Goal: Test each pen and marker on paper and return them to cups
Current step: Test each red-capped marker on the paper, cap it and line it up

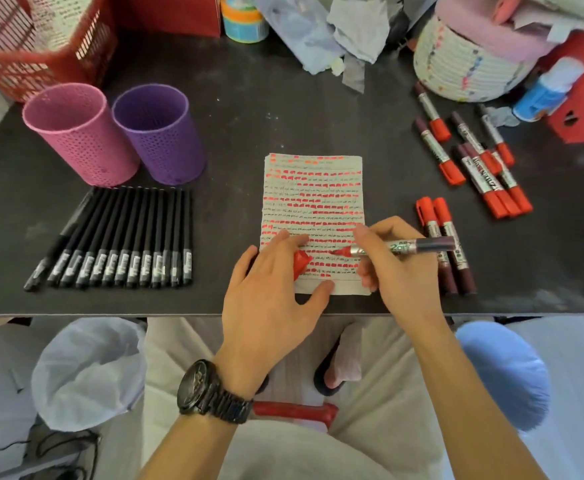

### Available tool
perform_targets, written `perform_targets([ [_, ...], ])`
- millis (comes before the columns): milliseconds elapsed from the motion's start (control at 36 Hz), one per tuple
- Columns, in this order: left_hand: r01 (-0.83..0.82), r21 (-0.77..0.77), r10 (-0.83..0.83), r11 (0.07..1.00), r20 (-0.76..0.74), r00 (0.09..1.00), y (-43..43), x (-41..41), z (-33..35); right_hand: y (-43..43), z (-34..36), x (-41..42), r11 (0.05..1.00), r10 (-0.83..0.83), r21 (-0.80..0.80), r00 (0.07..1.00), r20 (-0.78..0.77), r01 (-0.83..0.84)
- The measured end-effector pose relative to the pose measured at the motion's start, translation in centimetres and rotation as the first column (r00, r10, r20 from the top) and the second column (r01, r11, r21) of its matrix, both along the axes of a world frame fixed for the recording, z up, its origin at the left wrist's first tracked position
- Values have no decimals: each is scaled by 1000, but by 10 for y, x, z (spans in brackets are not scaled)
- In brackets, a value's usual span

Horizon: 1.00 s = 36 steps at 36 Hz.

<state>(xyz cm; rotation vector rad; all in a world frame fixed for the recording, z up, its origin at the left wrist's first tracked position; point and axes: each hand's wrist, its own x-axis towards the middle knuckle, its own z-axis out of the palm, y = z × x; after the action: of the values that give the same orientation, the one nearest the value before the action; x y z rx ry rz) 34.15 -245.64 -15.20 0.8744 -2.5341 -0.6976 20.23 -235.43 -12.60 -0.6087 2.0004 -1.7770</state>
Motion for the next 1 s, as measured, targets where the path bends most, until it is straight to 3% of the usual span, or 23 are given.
perform_targets([
  [111, -15, -36, 13, 999, -41, 999, 2, -2, -2, 1, -7, 5, 995, -91, 30, 990, -112, 95],
  [222, -23, -63, 20, 998, -47, 999, 2, -3, -3, 2, -9, 4, 989, -137, 38, 984, -113, 142],
  [1000, -17, -66, 15, 998, -31, 999, 2, -3, -1, -3, -7, 6, 969, -102, 194, 961, -256, 154],
])
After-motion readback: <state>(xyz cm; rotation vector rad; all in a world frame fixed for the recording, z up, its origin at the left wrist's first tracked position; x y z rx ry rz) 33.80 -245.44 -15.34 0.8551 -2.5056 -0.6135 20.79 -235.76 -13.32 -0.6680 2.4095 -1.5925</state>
